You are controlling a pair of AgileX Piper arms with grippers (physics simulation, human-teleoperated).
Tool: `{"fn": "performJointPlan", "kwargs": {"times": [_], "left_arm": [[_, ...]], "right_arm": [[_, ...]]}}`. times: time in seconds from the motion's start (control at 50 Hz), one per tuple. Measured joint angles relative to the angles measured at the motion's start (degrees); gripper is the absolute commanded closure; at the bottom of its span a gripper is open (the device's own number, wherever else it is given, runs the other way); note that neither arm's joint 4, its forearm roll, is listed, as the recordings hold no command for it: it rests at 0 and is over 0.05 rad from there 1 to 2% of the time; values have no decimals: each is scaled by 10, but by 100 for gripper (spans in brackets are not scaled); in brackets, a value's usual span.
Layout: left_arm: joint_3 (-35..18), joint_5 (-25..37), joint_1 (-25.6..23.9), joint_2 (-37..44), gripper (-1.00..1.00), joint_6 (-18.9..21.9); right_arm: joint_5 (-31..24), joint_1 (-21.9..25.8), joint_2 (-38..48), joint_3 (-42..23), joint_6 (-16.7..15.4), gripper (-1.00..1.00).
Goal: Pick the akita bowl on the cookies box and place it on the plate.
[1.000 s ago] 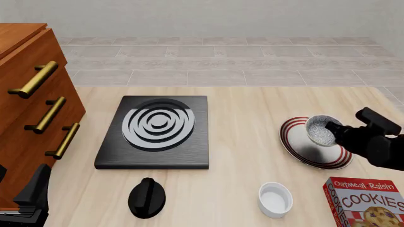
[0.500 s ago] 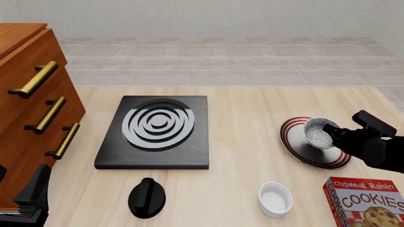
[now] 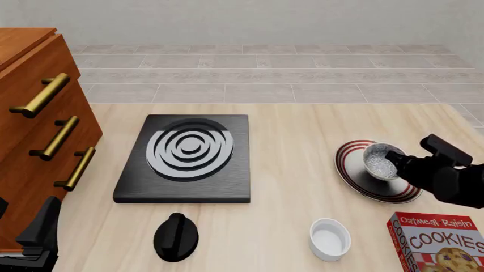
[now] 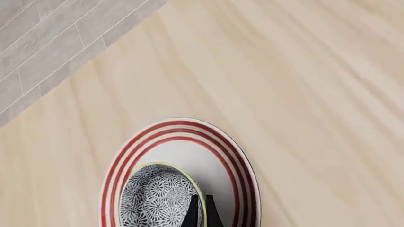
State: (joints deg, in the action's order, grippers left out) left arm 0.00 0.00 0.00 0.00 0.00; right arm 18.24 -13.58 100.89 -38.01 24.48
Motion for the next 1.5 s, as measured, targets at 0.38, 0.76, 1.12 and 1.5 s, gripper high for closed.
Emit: {"fn": "performJointPlan", "kwargs": {"times": [0.38, 0.76, 1.12, 1.5], "left_arm": [[0, 0, 0, 0, -100, 0], [0, 0, 0, 0, -100, 0], [0, 0, 0, 0, -100, 0], [0, 0, 0, 0, -100, 0]], "right_arm": [[11, 0, 6, 3, 1, 100], [19, 1, 7, 6, 7, 100], [26, 7, 4, 14, 27, -100], [-5, 11, -87, 37, 44, -100]]}}
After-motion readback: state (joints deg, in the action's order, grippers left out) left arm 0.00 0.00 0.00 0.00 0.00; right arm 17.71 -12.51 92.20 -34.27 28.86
